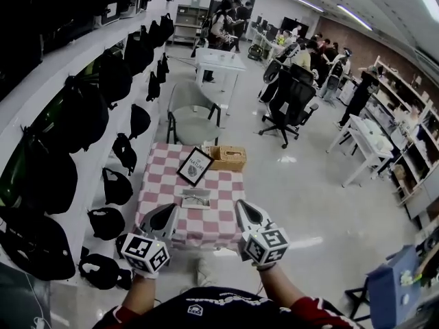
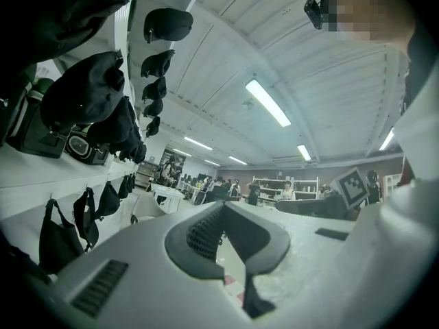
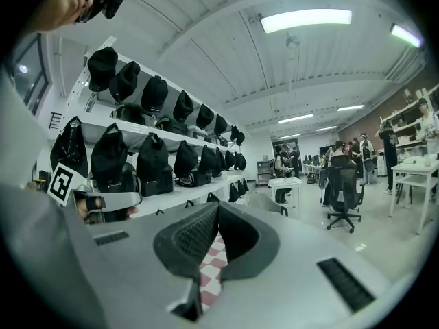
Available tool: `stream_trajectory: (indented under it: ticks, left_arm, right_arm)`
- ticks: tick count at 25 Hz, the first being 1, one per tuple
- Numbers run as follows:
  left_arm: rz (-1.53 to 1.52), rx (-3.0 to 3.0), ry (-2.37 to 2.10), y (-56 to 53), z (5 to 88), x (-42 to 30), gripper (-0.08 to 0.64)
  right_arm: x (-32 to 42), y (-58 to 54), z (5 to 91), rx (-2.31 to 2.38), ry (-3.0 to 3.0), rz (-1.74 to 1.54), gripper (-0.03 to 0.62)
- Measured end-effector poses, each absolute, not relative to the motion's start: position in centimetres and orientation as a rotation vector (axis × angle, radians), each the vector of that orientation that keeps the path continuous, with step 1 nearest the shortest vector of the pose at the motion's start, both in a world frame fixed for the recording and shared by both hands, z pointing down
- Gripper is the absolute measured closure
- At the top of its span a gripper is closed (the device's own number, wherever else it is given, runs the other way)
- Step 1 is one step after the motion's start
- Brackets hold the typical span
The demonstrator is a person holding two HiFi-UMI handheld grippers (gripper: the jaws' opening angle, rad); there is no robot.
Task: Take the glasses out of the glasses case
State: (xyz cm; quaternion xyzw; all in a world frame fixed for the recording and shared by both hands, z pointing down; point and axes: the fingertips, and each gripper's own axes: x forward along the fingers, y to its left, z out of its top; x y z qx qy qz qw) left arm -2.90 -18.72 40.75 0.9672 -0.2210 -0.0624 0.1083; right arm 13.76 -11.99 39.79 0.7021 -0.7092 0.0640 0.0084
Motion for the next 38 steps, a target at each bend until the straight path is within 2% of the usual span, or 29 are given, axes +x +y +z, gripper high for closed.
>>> stream_trajectory:
  ticks: [19,27,38]
  left_arm:
    - [-0.165,2.897,-0.692,-24.4,39.0,3.3,0.555]
    - [-0.169,2.882,-0.727,-24.8,39.4,2.5,0.555]
    - [-0.139,2.923,-0.731,-24.5,39.1,2.5,0.555]
  right_arm:
    - [18.5,-18.5,39.4,2.117,-2.292,0.143,0.588]
    - [16.5,-20.3,40.8,1.969,-2.341,0.173,0.49]
    - [16.0,-21.6,45.2,1.861,-2.309,0.242,0.479]
